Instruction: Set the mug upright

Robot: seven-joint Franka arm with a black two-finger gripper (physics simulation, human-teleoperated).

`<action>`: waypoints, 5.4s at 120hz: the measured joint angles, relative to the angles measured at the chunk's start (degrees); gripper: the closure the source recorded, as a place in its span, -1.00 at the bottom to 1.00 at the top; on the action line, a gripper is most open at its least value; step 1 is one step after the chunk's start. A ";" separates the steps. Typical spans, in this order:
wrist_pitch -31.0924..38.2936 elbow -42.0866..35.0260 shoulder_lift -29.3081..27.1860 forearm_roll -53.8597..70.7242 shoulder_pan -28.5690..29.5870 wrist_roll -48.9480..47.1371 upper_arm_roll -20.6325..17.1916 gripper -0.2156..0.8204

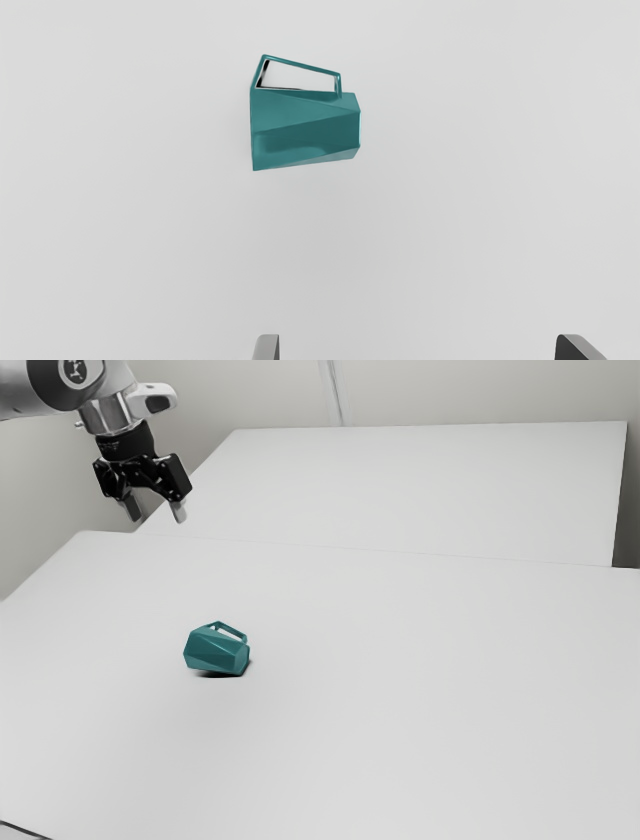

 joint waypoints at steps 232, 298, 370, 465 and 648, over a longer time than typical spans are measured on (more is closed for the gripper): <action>41.39 -42.10 -5.52 -34.41 1.29 43.81 22.14 -0.58; 35.60 -40.62 5.41 -53.67 6.16 66.50 22.06 -0.58; 29.46 -35.58 11.92 -56.54 6.96 75.37 20.48 -0.58; 28.87 -35.01 15.32 -59.46 6.99 72.66 16.97 -0.42; 21.51 -19.24 15.55 -40.34 6.99 46.59 14.07 0.93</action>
